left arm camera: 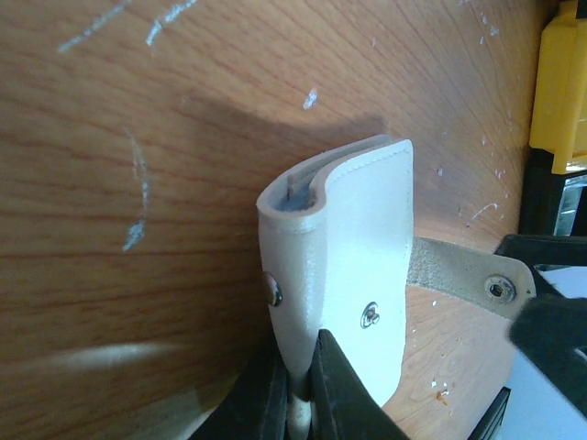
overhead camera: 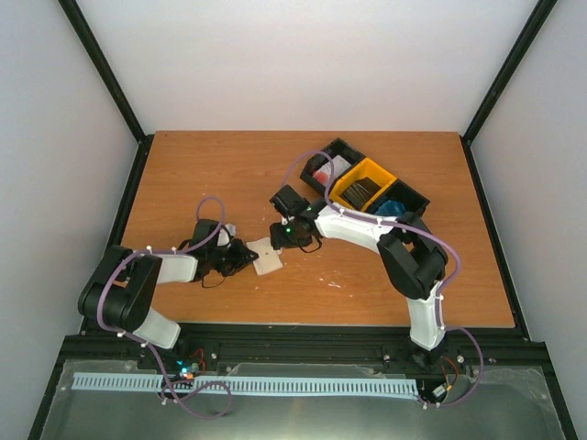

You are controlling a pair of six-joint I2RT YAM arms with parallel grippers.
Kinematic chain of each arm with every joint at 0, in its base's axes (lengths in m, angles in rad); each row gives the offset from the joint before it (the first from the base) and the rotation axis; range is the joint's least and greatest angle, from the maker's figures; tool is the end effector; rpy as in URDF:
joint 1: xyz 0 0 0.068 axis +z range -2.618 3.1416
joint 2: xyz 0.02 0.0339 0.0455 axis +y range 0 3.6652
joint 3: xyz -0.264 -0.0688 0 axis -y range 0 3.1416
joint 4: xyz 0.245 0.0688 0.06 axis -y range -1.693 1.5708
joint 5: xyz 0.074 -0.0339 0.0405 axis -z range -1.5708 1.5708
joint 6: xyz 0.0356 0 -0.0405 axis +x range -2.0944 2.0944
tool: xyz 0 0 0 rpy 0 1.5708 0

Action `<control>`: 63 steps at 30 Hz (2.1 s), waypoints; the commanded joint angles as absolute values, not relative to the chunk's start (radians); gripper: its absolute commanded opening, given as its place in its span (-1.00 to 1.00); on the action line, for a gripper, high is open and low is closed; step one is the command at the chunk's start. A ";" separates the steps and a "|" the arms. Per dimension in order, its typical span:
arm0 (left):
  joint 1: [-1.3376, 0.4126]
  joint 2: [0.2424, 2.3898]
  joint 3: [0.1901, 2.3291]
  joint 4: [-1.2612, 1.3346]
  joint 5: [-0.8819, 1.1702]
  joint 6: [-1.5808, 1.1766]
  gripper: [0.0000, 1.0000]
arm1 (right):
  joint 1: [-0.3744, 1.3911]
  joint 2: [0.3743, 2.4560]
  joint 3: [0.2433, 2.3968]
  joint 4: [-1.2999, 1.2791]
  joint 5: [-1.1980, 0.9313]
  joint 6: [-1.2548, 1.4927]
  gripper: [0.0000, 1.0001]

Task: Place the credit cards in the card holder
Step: Open the card holder at the center of the board.

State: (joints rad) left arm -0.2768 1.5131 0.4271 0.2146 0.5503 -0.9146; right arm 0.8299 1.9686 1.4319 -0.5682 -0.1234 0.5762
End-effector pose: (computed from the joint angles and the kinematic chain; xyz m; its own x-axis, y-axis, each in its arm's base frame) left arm 0.2250 -0.0833 0.1084 -0.8902 -0.4492 -0.0757 -0.2435 0.6098 -0.7542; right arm 0.2753 0.3074 0.1855 -0.9249 -0.2101 -0.3168 -0.3168 0.8866 0.3370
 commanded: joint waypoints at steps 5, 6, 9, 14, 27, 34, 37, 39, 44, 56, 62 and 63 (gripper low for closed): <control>-0.275 1.534 0.453 0.179 0.530 -0.885 -0.97 | 0.830 2.034 1.450 -0.563 -0.148 0.540 -0.25; -0.275 1.533 0.454 0.179 0.533 -0.881 -0.95 | 0.830 2.038 1.452 -0.558 -0.146 0.540 -0.29; -0.275 1.531 0.456 0.174 0.538 -0.872 -0.90 | 0.830 2.049 1.461 -0.559 -0.139 0.541 -0.39; -0.275 1.511 0.467 0.150 0.531 -0.852 -0.70 | 0.825 2.055 1.461 -0.561 -0.102 0.555 -0.68; -0.275 1.319 0.551 -0.027 0.514 -0.743 0.54 | 0.821 1.863 1.403 -0.571 -0.136 0.614 -0.94; -0.275 1.418 0.623 -0.034 0.594 -0.733 0.71 | 0.816 1.814 1.366 -0.555 -0.248 0.607 -0.94; -0.279 1.447 0.619 0.008 0.615 -0.775 0.63 | 0.813 1.801 1.340 -0.538 -0.264 0.593 -0.95; -0.279 1.449 0.612 0.026 0.609 -0.791 0.51 | 0.813 1.801 1.340 -0.542 -0.272 0.581 -0.95; -0.279 1.443 0.600 0.044 0.614 -0.795 0.34 | 0.810 1.790 1.331 -0.540 -0.280 0.553 -0.95; -0.308 1.431 0.615 -0.032 0.607 -0.710 0.65 | 0.811 1.728 1.286 -0.468 -0.305 0.573 -0.94; -0.308 1.447 0.624 -0.036 0.610 -0.687 0.49 | 0.811 1.737 1.283 -0.484 -0.285 0.581 -0.95; -0.308 1.452 0.625 -0.038 0.610 -0.686 0.40 | 0.811 1.740 1.280 -0.486 -0.281 0.583 -0.94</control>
State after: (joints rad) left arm -0.3016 1.4471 0.5957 -0.0238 0.6094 -0.7216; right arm 0.8177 1.7531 1.2930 -0.4942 -0.2989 0.5701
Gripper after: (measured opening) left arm 0.755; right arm 0.030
